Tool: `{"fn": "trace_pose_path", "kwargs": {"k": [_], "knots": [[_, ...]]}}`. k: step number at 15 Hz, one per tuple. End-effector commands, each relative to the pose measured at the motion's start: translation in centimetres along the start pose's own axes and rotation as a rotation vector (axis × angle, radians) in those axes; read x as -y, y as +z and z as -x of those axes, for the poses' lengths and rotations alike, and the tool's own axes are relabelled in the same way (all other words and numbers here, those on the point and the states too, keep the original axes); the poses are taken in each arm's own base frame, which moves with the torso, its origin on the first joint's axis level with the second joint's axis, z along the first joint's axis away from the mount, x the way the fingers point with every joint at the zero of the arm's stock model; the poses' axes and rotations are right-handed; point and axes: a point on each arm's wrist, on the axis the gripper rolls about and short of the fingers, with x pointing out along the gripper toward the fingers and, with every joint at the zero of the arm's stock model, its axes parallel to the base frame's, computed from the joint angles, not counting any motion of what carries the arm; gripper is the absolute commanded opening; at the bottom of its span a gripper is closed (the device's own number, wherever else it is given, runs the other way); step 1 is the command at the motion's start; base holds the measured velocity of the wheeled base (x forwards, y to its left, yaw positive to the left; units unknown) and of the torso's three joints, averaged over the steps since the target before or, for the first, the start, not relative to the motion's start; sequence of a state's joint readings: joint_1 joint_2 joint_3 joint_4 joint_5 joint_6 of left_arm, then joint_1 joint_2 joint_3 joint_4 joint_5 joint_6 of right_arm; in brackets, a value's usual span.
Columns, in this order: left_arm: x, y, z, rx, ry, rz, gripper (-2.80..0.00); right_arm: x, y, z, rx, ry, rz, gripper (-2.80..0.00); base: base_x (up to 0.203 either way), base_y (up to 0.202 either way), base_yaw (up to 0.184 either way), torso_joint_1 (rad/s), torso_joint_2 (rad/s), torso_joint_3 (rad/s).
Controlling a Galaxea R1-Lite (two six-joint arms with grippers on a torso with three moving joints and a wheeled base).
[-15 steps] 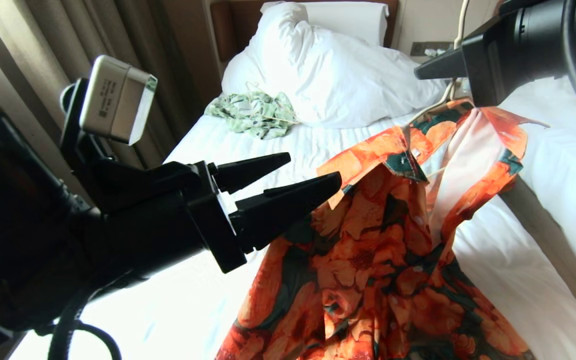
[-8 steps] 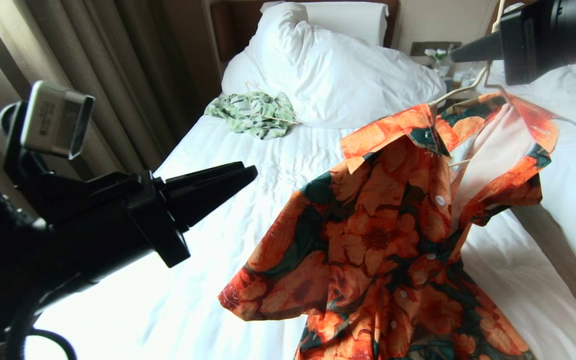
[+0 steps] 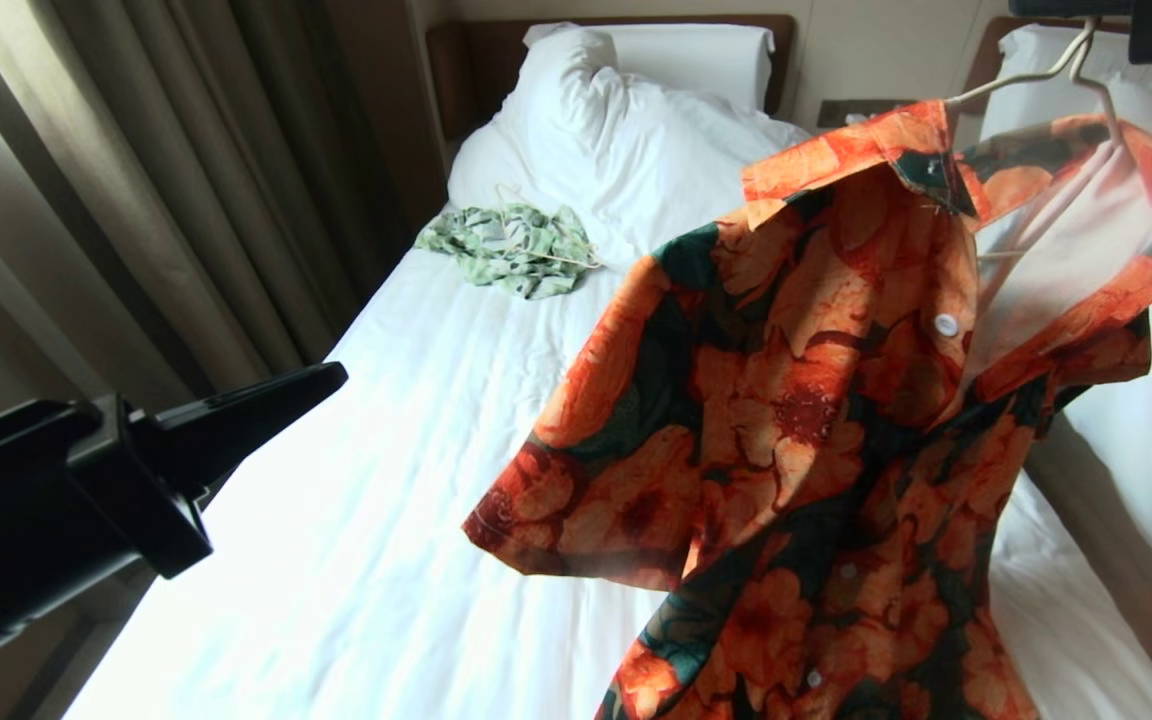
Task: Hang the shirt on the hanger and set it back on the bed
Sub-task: Take the clothes hanger out of the clothes
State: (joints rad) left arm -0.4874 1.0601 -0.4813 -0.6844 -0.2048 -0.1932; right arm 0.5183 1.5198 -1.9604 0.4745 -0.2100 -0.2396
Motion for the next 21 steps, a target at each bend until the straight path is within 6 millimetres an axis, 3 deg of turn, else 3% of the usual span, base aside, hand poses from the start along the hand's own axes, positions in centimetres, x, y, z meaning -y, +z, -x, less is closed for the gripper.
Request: {"fn": "trace_pose_path", "kwargs": {"k": [1, 4, 10, 21], "knots": [[-0.3, 0.0, 0.5, 0.011, 0.030, -0.002, -2.80, 0.3, 0.2, 0.2, 0.021, -0.019, -0.004, -2.80, 0.000, 0.000, 0.000, 0.116, -0.48, -0.364], [-0.6, -0.5, 0.9, 0.006, 0.075, -0.003, -2.80, 0.9, 1.3, 0.2, 0.124, -0.059, -0.020, -2.80, 0.000, 0.000, 0.000, 0.147, -0.51, -0.356], [-0.5, -0.6, 2.4, 0.035, 0.112, -0.011, -2.80, 0.9, 1.7, 0.0, 0.172, -0.077, 0.011, -2.80, 0.000, 0.000, 0.000, 0.183, -0.54, -0.362], [-0.9, -1.5, 1.5, -0.018, 0.110, -0.003, -2.80, 1.6, 1.4, -1.2, 0.170, -0.118, 0.011, -2.80, 0.000, 0.000, 0.000, 0.194, -0.49, -0.300]]}}
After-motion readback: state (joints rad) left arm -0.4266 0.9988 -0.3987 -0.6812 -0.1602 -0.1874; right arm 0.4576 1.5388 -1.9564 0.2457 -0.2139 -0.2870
